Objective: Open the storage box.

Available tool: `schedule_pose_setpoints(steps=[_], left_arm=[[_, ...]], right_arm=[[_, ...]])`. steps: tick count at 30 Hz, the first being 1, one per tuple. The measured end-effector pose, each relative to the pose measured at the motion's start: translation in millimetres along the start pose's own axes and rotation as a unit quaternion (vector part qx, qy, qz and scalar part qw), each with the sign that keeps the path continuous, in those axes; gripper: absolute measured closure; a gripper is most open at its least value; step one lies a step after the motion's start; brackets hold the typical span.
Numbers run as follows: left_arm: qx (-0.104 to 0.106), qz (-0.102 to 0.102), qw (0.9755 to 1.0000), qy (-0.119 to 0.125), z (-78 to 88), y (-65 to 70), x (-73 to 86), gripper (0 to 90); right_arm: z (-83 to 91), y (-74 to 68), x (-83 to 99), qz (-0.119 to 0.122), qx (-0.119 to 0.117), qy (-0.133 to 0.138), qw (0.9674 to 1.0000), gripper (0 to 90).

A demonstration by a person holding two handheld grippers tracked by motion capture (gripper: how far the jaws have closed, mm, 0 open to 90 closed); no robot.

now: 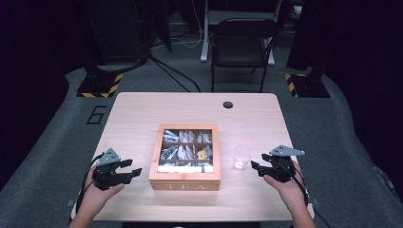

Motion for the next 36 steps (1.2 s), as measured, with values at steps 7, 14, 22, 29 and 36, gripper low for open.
schedule_pose_setpoints(steps=[7,14,22,29,36], left_arm=[[0.014,-0.009,0.9998,0.009,5.6,15.2,-2.1,42.2],[0.034,-0.016,0.9993,-0.005,4.2,28.7,2.4,43.2],[0.038,-0.029,0.9989,-0.004,-3.1,38.7,5.5,44.5],[0.049,-0.044,0.9978,0.0,-6.4,47.5,7.0,44.5],[0.052,-0.042,0.9977,0.001,-9.3,50.4,7.0,46.1]], right_arm=[[6.4,-15.9,-3.6,0.022,-0.016,0.004,0.9996,42.6],[9.2,-33.9,-8.5,0.044,-0.032,0.01,0.9985,44.3],[13.7,-52.6,-11.5,0.058,-0.043,0.02,0.9972,45.2],[7.3,-66.4,-8.6,0.072,-0.053,0.017,0.9959,45.1],[2.1,-73.7,-7.1,0.082,-0.056,0.017,0.9949,45.0]])
Point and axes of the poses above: each handheld gripper's, and its own axes: z roughly backward along the jaws, x roughly out of its underside, y roughly to its right, the point moved 9 cm from there along -z, roughly forward along the jaws, and after that the axes turned 14 degrees about -y, right-handed, at the moved point
